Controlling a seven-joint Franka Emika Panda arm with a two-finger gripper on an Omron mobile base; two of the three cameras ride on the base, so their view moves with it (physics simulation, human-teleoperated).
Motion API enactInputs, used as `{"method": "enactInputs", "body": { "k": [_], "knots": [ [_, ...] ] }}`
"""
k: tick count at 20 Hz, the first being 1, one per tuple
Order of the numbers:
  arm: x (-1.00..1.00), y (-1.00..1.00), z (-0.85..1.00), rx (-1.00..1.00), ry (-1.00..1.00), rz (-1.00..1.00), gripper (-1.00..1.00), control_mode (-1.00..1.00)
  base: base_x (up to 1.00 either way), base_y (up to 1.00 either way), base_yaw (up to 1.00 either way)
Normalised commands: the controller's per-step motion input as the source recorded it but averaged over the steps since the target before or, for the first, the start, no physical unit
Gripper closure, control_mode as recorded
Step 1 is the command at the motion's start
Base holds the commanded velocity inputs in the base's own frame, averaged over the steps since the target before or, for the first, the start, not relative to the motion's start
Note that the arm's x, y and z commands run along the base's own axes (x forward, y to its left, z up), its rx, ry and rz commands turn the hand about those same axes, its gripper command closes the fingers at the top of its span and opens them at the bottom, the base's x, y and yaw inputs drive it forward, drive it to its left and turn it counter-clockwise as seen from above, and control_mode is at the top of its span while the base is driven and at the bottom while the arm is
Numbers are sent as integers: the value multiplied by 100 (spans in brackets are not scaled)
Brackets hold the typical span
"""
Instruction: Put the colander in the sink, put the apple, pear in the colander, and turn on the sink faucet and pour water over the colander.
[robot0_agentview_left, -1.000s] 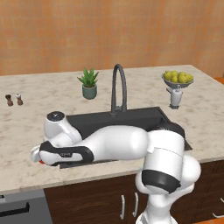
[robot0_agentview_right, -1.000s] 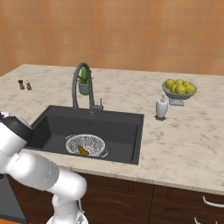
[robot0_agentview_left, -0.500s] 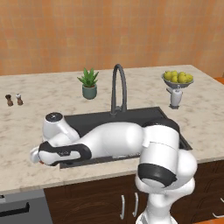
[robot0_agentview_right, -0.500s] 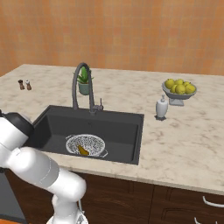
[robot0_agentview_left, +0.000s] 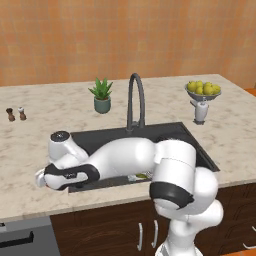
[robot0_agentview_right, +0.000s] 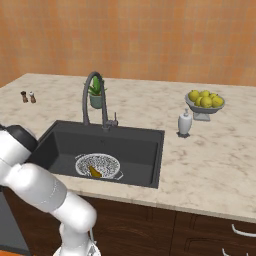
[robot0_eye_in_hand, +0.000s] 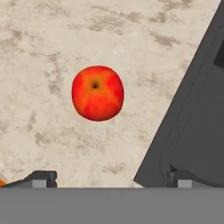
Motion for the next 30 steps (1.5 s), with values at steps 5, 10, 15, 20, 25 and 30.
{"method": "enactInputs", "body": {
  "k": [5,10,15,20,25,30],
  "knots": [
    [35,23,-11,0,7,0,-100,-100,0,0,0],
    [38,26,-13,-1,6,0,-100,-100,0,0,0],
    [29,33,-3,-3,5,0,-100,-100,0,0,0],
    [11,31,-6,-6,8,0,-100,-100,0,0,0],
    [1,11,-29,-10,12,0,-100,-100,0,0,0],
    [2,5,-30,-8,4,0,-100,-100,0,0,0]
  ]
}}
